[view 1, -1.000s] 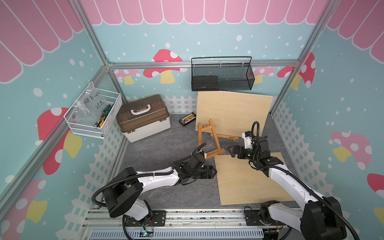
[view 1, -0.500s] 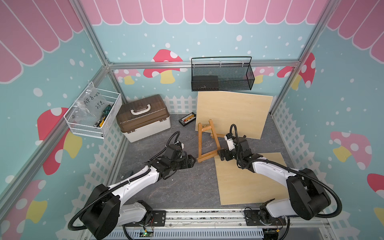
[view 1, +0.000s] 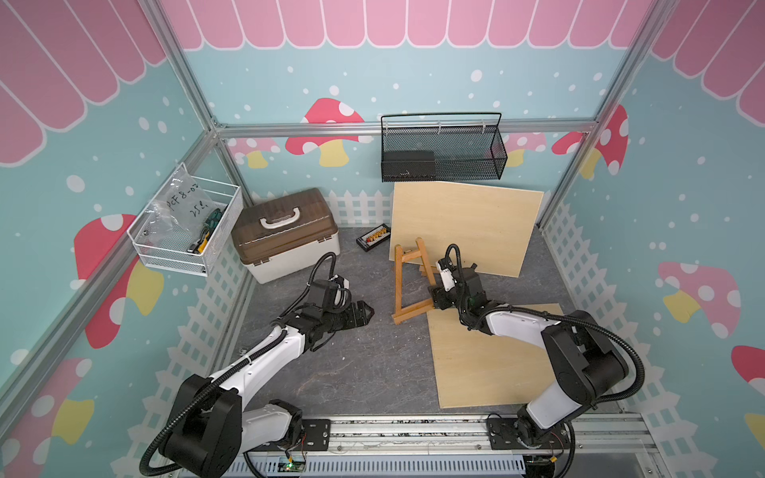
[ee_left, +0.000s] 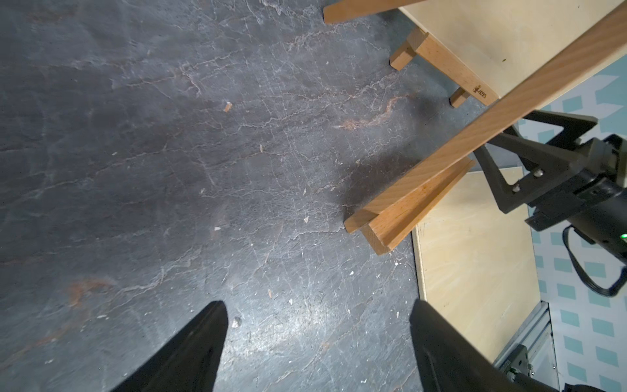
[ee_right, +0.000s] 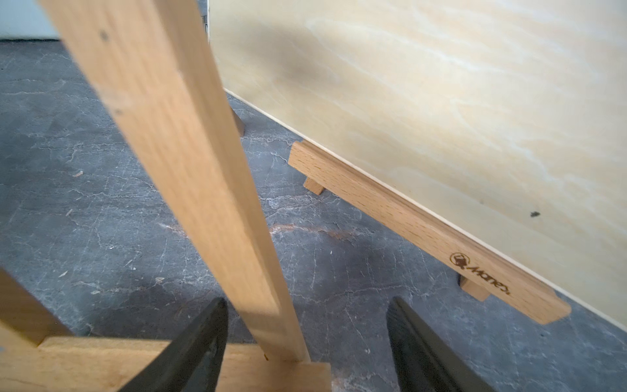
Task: Disassemble the easel
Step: Pick up the easel at the center of the board.
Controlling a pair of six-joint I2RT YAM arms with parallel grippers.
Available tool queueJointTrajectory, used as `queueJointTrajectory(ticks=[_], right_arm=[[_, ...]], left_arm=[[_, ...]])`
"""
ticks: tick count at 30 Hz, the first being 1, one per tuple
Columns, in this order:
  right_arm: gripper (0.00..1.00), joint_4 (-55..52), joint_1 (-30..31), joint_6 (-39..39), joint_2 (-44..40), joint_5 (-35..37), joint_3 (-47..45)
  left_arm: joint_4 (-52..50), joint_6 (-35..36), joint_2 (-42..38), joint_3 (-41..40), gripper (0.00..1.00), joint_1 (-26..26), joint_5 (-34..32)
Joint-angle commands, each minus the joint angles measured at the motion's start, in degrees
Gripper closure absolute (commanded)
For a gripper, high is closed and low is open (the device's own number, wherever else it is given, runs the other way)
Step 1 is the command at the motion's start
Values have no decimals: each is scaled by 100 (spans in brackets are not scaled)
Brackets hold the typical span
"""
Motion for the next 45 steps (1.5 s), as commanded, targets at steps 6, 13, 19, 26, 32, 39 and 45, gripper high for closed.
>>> queueJointTrajectory(ticks=[6,13,19,26,32,39,45], right_arm=[[41,529,51,-355,360,-44,338],[54,529,112,-440,457,-244,429],[64,456,185,-530,514,-308,555],[76,250,264,-673,589,-302,789],[79,165,331,-739,609,-232,960],[82,-101,481,-842,530,-126,1323],[83,-477,658,-875,484,-116,1702]], left_arm=[[-99,337,189,181,12,227,375],[-99,403,245,230,12,344,476],[-57,408,260,219,12,382,518],[-29,392,226,180,12,391,519],[-25,357,115,100,12,410,480],[37,226,-108,44,12,521,499],[58,191,-260,172,7,855,669]])
